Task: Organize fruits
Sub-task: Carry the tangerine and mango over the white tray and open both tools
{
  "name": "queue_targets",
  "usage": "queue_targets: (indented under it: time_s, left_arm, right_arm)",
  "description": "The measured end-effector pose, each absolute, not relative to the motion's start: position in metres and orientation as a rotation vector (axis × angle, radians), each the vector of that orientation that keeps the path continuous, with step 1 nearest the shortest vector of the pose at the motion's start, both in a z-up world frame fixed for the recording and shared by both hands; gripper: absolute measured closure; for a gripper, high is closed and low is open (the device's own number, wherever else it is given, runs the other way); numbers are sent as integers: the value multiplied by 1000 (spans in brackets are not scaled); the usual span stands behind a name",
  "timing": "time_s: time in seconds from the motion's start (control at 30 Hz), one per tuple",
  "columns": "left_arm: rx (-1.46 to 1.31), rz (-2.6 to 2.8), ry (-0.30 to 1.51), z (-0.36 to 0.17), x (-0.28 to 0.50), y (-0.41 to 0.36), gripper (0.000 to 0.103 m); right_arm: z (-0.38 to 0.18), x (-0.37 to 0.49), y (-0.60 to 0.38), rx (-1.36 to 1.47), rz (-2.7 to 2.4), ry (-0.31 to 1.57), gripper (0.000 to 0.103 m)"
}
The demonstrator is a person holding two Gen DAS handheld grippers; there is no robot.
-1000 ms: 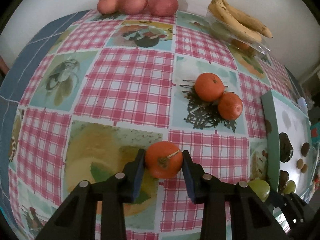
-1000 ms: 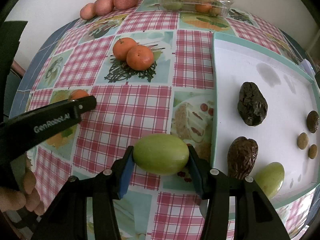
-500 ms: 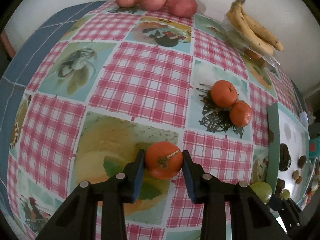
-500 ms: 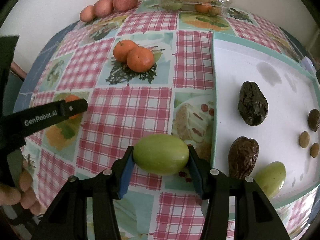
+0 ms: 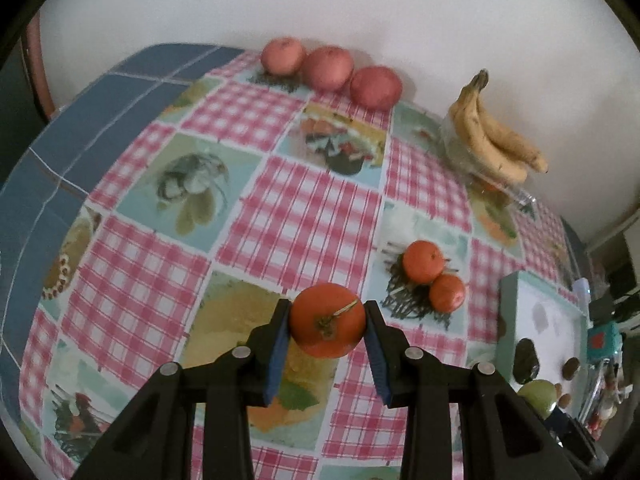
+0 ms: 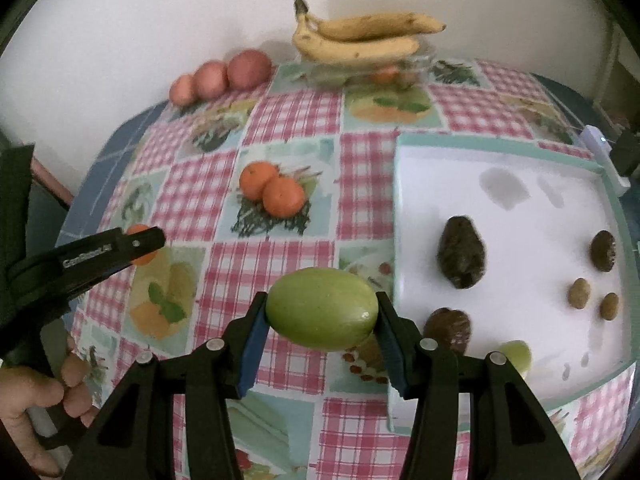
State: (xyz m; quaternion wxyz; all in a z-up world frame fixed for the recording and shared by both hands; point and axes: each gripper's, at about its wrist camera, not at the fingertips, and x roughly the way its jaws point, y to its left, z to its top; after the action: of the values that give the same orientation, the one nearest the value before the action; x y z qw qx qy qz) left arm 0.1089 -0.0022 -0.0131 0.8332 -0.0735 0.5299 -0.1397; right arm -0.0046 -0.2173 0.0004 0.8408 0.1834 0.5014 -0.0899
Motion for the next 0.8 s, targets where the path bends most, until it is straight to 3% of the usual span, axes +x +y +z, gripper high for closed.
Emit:
queue_targets:
  time_s: [0.8]
  left_arm:
    - [60,-710,1061,7,31,-137,65]
  right_arm:
    - [-9,-91,-379,578,-688,1020,50]
